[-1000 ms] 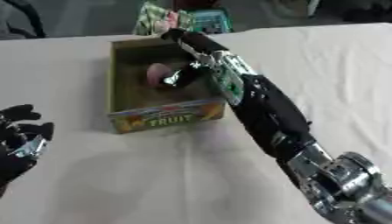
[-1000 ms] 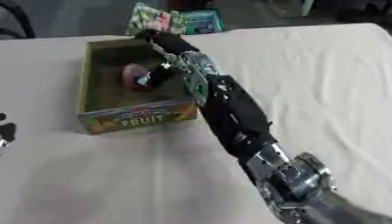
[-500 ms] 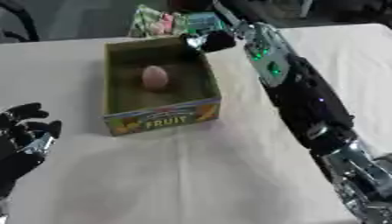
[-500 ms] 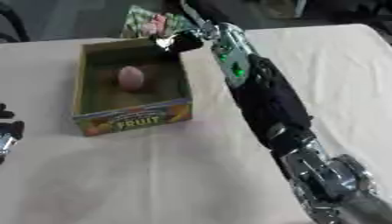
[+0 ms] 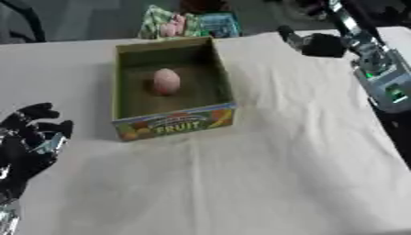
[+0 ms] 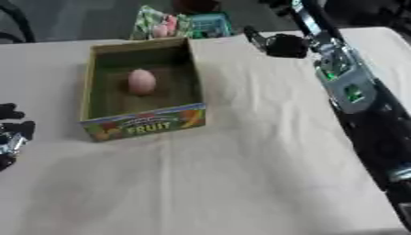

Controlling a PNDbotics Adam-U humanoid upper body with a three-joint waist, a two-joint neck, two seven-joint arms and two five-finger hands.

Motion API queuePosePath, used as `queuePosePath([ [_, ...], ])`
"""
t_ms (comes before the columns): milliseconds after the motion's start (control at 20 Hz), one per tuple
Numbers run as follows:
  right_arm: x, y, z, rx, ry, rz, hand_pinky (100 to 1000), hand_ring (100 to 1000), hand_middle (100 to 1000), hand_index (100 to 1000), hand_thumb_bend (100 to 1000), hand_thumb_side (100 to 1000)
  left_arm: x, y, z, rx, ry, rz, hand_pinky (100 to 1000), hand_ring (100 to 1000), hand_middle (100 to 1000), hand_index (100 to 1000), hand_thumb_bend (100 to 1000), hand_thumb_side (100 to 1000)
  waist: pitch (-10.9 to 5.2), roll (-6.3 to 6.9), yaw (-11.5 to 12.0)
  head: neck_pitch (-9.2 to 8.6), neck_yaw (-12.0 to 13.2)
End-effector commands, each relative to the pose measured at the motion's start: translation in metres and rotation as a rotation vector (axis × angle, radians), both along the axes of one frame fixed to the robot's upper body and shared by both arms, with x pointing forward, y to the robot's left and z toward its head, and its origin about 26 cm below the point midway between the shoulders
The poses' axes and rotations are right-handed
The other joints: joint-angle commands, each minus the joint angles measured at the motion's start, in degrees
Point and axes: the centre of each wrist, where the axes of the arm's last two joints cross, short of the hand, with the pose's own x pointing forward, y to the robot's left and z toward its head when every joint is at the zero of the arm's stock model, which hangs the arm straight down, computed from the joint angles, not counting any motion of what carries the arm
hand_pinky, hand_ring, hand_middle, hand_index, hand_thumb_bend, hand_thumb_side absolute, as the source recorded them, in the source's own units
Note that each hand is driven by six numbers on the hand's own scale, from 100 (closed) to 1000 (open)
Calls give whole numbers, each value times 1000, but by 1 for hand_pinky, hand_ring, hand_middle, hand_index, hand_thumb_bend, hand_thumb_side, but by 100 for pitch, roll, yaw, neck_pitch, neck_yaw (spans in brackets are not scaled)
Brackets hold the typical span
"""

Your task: Pick up objects on the table and place them in the box.

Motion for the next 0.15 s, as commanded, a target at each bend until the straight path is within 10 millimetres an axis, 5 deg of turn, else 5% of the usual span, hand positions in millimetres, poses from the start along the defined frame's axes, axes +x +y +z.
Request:
queuePosePath([
  [50,-16,-23,16,28,-45,-38,760,821,760,897,345,385,-1,8,9,20,-30,21,585,574,619,745,385,100,-118,8,-30,-8,48],
  [150,-23,-32,8,64,-33,-61,753,816,755,897,343,382,-1,8,8,18,-30,26,585,574,619,745,386,100,-119,22,-49,-11,68],
])
